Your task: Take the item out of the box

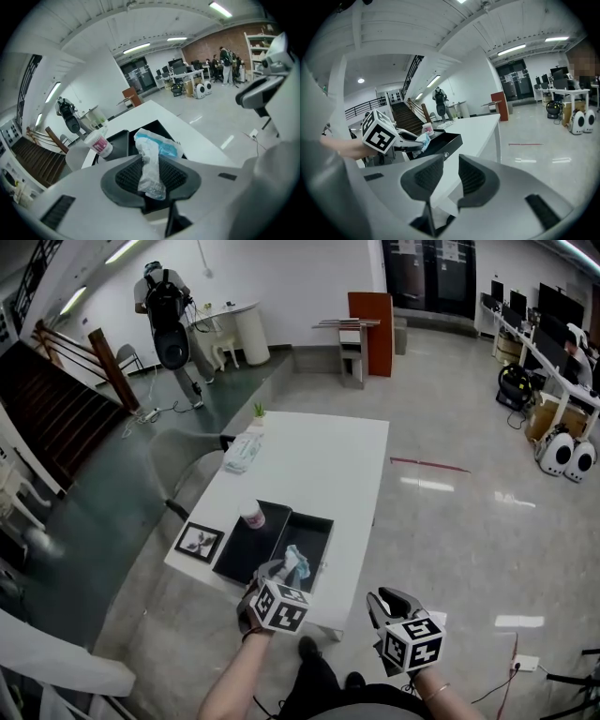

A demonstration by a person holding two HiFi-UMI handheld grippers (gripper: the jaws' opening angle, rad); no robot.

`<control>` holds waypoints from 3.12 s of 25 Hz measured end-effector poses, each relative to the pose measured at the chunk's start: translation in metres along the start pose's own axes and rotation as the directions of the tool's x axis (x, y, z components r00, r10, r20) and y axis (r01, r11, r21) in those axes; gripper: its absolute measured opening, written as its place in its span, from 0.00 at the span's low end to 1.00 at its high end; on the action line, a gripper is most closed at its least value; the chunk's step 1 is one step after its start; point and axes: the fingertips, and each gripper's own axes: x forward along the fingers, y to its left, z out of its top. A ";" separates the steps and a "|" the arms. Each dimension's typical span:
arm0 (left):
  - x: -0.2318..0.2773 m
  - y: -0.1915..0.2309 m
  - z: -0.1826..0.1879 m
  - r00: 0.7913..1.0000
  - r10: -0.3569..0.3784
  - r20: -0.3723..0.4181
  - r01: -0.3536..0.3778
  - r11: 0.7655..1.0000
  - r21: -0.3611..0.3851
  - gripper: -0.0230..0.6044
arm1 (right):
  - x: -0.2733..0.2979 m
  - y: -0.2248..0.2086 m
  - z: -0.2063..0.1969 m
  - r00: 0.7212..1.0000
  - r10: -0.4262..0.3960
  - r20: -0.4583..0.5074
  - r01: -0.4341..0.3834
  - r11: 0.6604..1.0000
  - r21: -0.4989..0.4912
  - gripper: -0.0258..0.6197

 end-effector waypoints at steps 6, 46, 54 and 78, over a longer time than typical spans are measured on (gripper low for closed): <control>-0.024 0.012 0.006 0.998 0.038 0.053 -0.030 0.988 -0.151 0.21 | -0.004 -0.002 0.002 1.000 0.014 0.005 -0.014 1.000 0.010 0.19; -0.117 -0.005 -0.108 0.983 0.161 0.094 -0.053 0.727 -0.685 0.21 | -0.008 0.051 -0.003 0.985 0.172 -0.012 -0.173 0.983 -0.057 0.11; -0.127 -0.008 -0.118 0.980 0.182 0.083 -0.074 0.714 -0.696 0.21 | -0.009 0.061 -0.003 0.979 0.206 -0.002 -0.205 0.976 -0.075 0.04; -0.139 -0.020 -0.126 0.978 0.192 0.078 -0.072 0.667 -0.741 0.21 | -0.005 0.075 -0.011 0.969 0.242 -0.043 -0.246 0.961 -0.127 0.04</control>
